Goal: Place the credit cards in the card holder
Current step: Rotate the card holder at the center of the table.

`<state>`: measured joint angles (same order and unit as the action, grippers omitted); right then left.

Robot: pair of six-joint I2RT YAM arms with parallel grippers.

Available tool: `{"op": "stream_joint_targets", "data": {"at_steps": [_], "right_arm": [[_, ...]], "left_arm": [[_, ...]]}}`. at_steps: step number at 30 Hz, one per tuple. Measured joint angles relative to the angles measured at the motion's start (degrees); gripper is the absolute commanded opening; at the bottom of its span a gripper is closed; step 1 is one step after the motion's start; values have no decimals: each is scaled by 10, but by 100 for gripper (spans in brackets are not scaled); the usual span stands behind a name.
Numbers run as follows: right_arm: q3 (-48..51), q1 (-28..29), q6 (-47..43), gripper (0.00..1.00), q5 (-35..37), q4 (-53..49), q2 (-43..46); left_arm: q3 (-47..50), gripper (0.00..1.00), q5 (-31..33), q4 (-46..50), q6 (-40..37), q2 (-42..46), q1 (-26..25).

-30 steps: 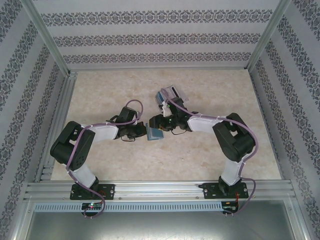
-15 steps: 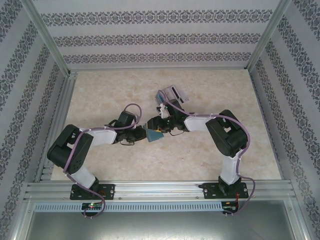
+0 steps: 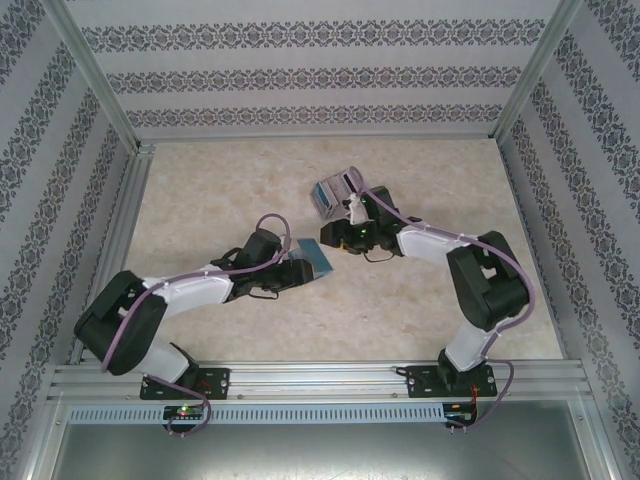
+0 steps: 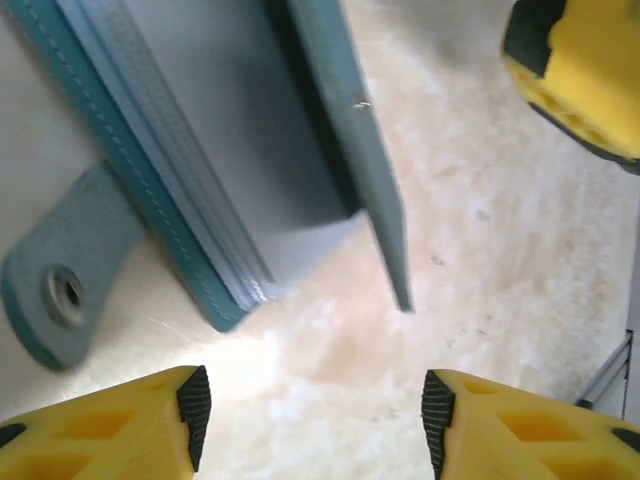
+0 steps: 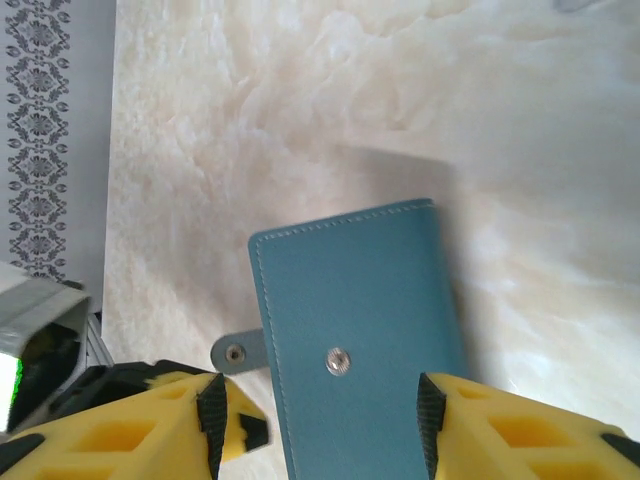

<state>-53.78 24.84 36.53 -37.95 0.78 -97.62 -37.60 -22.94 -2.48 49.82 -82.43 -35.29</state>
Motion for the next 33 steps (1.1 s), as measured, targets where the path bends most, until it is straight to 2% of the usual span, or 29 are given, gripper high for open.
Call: {"op": "stream_joint_targets", "data": {"at_steps": [7, 10, 14, 19, 24, 28, 33], "right_arm": [[42, 4, -9, 44, 2, -19, 17], [53, 24, -9, 39, 12, -28, 17], [56, 53, -9, 36, 27, -32, 17], [59, 68, -9, 36, 42, -31, 17], [67, 69, -9, 36, 61, -32, 17], [76, 68, -9, 36, 73, -33, 24], [83, 64, -9, 34, 76, -37, 35]], "left_arm": [[-92, 60, 76, 158, -46, 84, 8], [-159, 56, 90, 199, -77, 79, 31], [-253, 52, 94, 223, -119, 26, 53], [-351, 50, 64, 227, -155, -87, 59], [-384, 47, 14, 227, -168, -178, 66], [-384, 46, -16, 227, -169, -218, 69], [-369, 44, -39, 222, -169, -227, 70]]}}
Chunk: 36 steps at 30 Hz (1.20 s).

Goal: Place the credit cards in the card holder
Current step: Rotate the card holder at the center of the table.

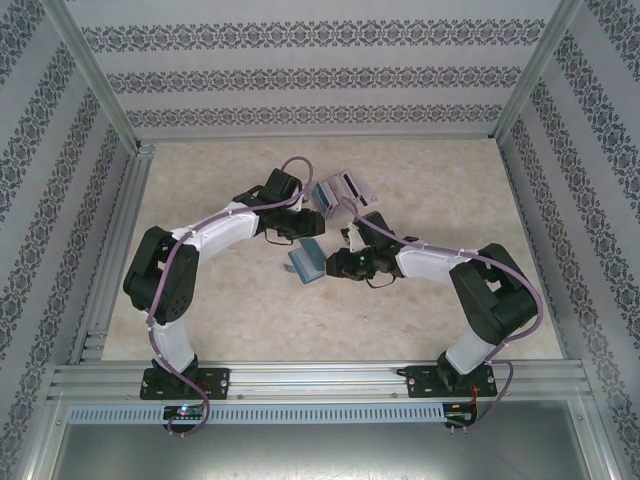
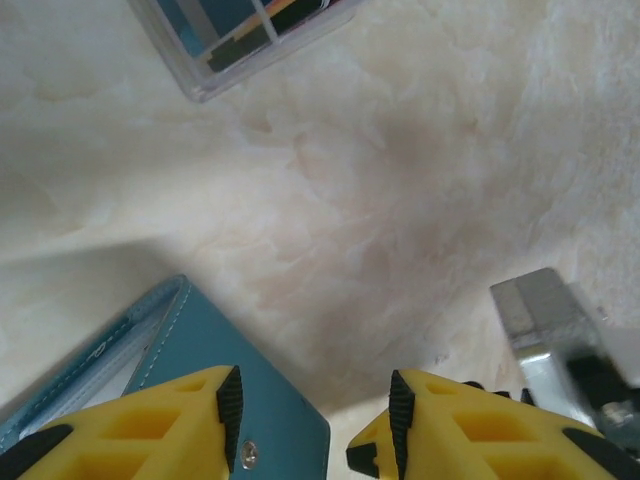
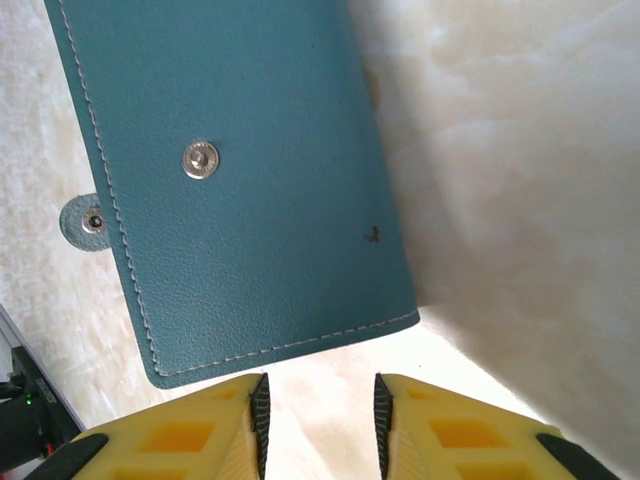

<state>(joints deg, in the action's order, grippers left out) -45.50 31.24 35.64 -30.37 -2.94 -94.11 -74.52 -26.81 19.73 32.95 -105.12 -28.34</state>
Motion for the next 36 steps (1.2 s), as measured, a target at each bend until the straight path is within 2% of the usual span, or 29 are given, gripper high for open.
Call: {"op": "stream_joint_targets", "data": {"at_steps": [9, 15, 25, 30, 36], "right_arm": [[0, 29, 16, 34, 0, 22, -14], [-10, 19, 19, 34, 17, 34, -51], [-155, -30, -4, 34, 26, 23, -142], [-160, -39, -18, 35, 25, 19, -138], [-78, -70, -33, 37, 28, 9, -69]], "left_arm": [[86, 38, -2, -13, 0, 0, 33], [122, 37, -4, -33, 0, 3, 44], [199, 37, -28, -103, 47, 43, 36], [201, 41, -34, -100, 63, 58, 18], [137, 46, -23, -46, 45, 78, 21]]}}
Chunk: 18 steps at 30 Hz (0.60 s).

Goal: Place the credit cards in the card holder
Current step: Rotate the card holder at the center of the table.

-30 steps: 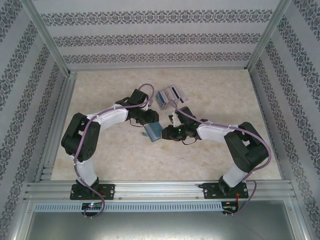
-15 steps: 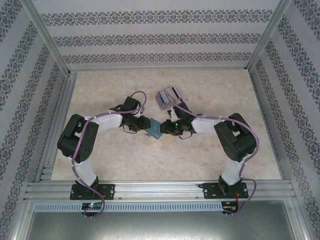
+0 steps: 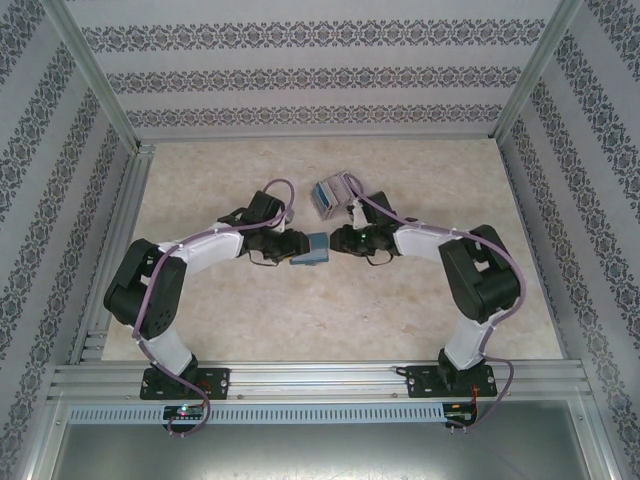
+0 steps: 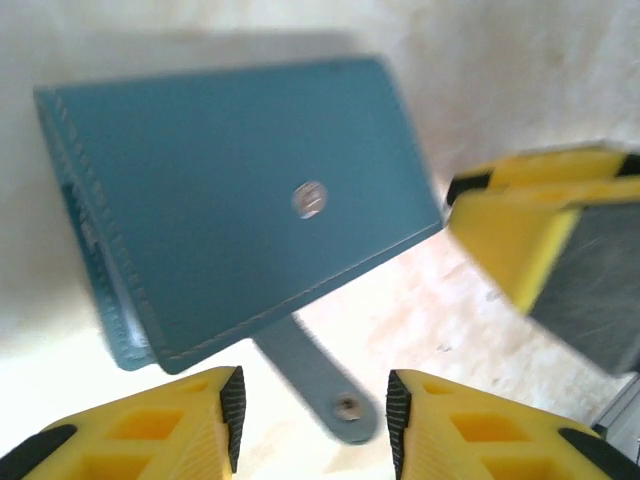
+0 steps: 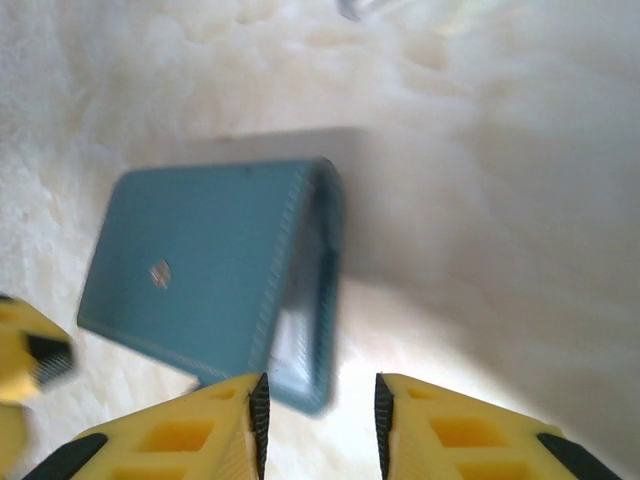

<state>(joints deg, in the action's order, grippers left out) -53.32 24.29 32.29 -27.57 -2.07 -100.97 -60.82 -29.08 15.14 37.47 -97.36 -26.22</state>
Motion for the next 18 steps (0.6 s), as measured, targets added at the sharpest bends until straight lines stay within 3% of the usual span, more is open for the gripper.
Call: {"op": "stream_joint_targets", "data": {"at_steps": [5, 10, 18], "right_arm": [[60, -16, -4, 38, 4, -4, 62], [97, -10, 8, 39, 1, -2, 109], [88, 81, 27, 41, -7, 23, 76]], "left_arm": [[-88, 46, 15, 31, -28, -5, 21], [-195, 46, 12, 49, -52, -82, 47], [-235, 45, -10, 72, -68, -187, 53]]}}
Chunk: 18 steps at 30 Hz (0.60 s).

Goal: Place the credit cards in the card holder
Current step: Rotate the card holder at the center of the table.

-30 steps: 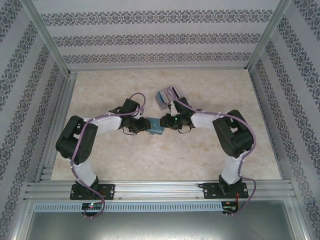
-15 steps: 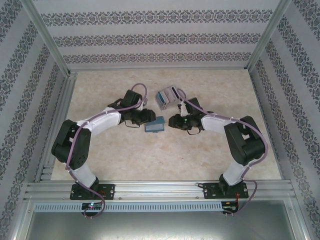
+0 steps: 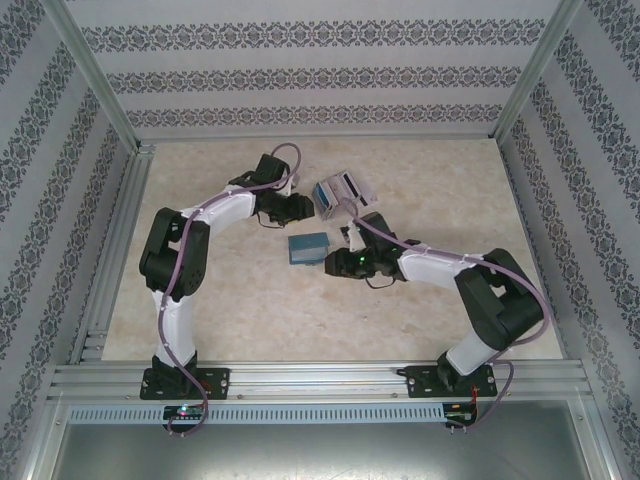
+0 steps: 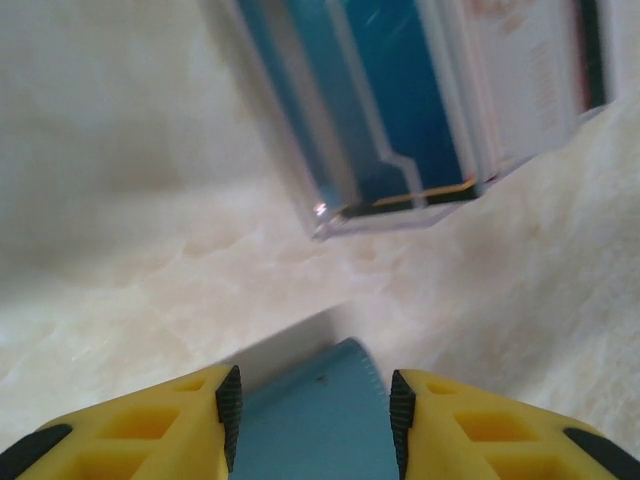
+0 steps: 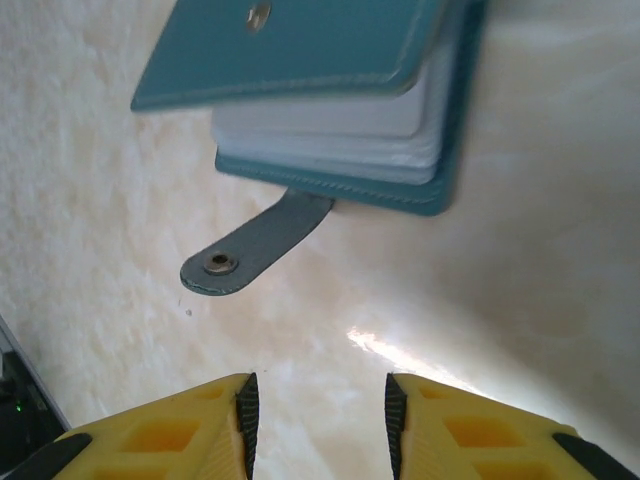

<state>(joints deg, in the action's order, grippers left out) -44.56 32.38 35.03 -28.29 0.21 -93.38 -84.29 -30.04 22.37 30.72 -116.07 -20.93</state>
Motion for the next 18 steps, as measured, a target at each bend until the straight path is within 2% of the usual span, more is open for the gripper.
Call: {"op": "stream_joint_targets", "data": {"at_steps": [6, 12, 18], "right_arm": [[-46, 4, 13, 41, -2, 18, -77], [-101, 2, 10, 41, -2, 20, -107], [-130, -25, 6, 41, -2, 19, -140]], "left_arm": [[58, 45, -2, 4, -9, 7, 0], [135, 45, -4, -1, -8, 50, 0], [198, 46, -14, -21, 17, 98, -3]]}}
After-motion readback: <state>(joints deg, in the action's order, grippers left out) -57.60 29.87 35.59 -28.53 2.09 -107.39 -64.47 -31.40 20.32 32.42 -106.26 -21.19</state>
